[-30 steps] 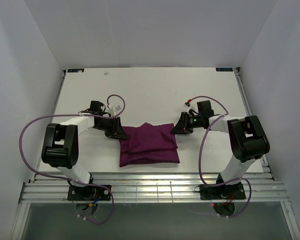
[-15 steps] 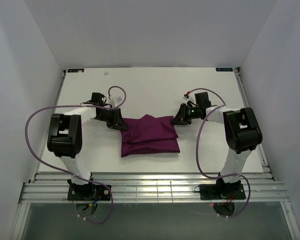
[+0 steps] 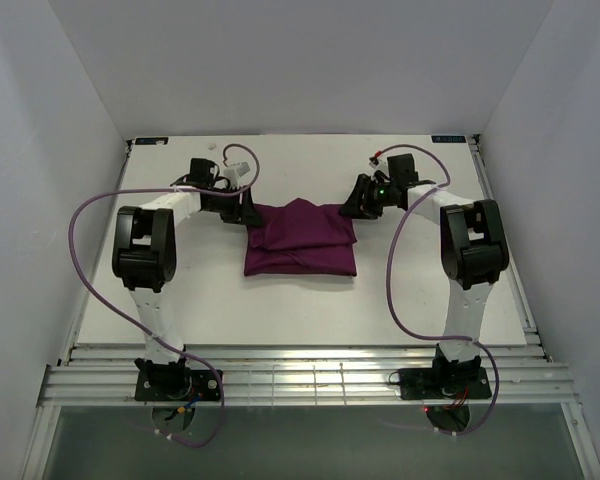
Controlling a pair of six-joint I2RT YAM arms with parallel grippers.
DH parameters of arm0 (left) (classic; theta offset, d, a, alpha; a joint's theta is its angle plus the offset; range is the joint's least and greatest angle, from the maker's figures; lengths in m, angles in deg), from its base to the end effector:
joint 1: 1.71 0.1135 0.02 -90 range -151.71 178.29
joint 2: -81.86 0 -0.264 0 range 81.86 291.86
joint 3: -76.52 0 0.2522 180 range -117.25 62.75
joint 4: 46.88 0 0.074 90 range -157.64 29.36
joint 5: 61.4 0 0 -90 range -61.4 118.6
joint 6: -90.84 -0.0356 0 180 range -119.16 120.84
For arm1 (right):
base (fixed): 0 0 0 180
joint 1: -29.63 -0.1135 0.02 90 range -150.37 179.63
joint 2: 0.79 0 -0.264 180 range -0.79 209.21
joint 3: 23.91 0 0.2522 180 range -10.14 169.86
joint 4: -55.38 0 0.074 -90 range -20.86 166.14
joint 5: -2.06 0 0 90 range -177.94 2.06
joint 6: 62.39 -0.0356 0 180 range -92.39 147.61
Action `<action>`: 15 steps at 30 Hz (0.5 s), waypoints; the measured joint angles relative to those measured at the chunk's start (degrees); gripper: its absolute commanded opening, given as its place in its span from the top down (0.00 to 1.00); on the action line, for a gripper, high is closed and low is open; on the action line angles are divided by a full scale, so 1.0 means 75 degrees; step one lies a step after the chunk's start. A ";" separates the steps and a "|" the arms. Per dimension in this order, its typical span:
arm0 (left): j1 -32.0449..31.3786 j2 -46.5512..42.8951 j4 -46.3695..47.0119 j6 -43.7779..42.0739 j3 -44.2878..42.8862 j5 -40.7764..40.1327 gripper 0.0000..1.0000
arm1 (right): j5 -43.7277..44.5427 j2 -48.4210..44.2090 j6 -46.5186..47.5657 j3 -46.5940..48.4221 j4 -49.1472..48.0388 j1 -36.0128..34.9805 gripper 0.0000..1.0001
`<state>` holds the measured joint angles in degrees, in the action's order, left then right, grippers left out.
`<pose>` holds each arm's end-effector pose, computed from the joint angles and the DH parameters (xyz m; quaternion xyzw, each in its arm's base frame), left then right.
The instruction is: Prepare the surgical pack
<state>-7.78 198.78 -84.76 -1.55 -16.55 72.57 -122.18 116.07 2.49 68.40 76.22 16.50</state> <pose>0.4124 -0.0687 0.1592 0.1575 0.8900 -0.3701 0.2147 0.4252 0.1198 0.1706 -0.0188 0.8910 0.3762 0.2535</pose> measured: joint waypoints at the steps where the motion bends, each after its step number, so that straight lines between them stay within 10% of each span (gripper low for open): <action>1: 0.0012 0.0000 -0.0003 -0.0061 -0.0015 -0.0058 0.36 | 0.0076 -0.0003 0.0012 0.0000 0.0061 0.0003 0.48; 15: 0.0481 -0.1008 0.0047 -0.0621 -0.0367 -0.1999 0.24 | 0.1498 -0.1093 0.0551 0.0615 0.1084 0.0347 0.42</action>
<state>-4.17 191.22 -84.41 -6.21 -19.31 57.57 -110.95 107.87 6.62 73.01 84.35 19.10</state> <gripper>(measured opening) 0.761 0.583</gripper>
